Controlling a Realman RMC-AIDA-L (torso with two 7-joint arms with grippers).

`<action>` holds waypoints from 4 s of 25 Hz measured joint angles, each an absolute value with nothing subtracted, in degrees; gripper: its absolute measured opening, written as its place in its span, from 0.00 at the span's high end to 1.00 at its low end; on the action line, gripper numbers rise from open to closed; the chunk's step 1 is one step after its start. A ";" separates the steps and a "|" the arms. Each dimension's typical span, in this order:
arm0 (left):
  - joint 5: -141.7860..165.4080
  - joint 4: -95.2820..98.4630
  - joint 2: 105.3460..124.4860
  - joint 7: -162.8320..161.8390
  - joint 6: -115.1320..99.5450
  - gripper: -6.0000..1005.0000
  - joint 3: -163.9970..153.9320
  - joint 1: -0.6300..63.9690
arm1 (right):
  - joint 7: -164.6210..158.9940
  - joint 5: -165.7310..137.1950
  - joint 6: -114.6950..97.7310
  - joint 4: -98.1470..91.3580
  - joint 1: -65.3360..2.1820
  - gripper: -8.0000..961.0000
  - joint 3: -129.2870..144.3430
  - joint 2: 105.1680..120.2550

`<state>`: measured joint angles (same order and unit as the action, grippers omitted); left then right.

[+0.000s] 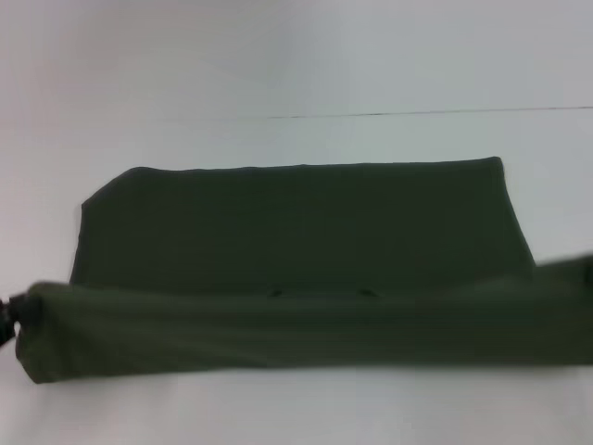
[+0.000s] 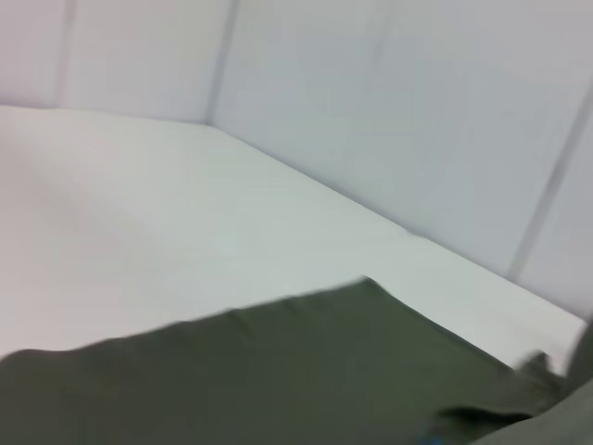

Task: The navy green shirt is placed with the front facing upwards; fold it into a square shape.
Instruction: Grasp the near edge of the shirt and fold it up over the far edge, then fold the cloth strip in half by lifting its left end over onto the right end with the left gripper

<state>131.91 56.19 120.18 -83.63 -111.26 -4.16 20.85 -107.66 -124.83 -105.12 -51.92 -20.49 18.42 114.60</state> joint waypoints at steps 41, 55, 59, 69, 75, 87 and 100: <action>125.16 40.78 123.81 -95.50 -48.77 0.90 -28.58 38.95 | -113.46 -123.76 -48.21 -32.46 -43.49 0.80 33.56 116.06; 124.75 37.40 123.86 -95.09 -41.66 0.85 -30.77 40.59 | -110.19 -123.65 -40.23 -27.29 -45.96 0.79 34.37 116.80; 124.18 37.07 123.96 -95.64 -41.51 0.83 -30.76 40.70 | -110.06 -123.65 -40.19 -27.33 -45.65 0.78 34.82 117.42; 123.15 37.19 124.01 -95.71 -41.78 0.76 -30.40 40.10 | -110.91 -123.66 -39.62 -28.65 -43.61 0.67 34.35 117.48; 122.59 37.30 124.01 -96.06 -42.04 0.44 -30.33 39.72 | -111.78 -123.66 -40.02 -32.25 -41.14 0.30 34.27 117.63; 119.03 42.20 122.64 -103.21 -52.29 0.20 -28.43 35.52 | -103.44 -113.17 -51.98 -39.76 -34.13 0.19 34.53 119.67; 117.28 47.25 121.12 -96.76 -82.59 0.21 -17.78 26.31 | -83.19 -102.53 -78.14 -39.75 -25.61 0.19 34.46 119.24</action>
<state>117.28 47.25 121.12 -96.76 -82.59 -17.78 26.31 -83.19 -102.53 -78.14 -39.75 -25.61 34.46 119.24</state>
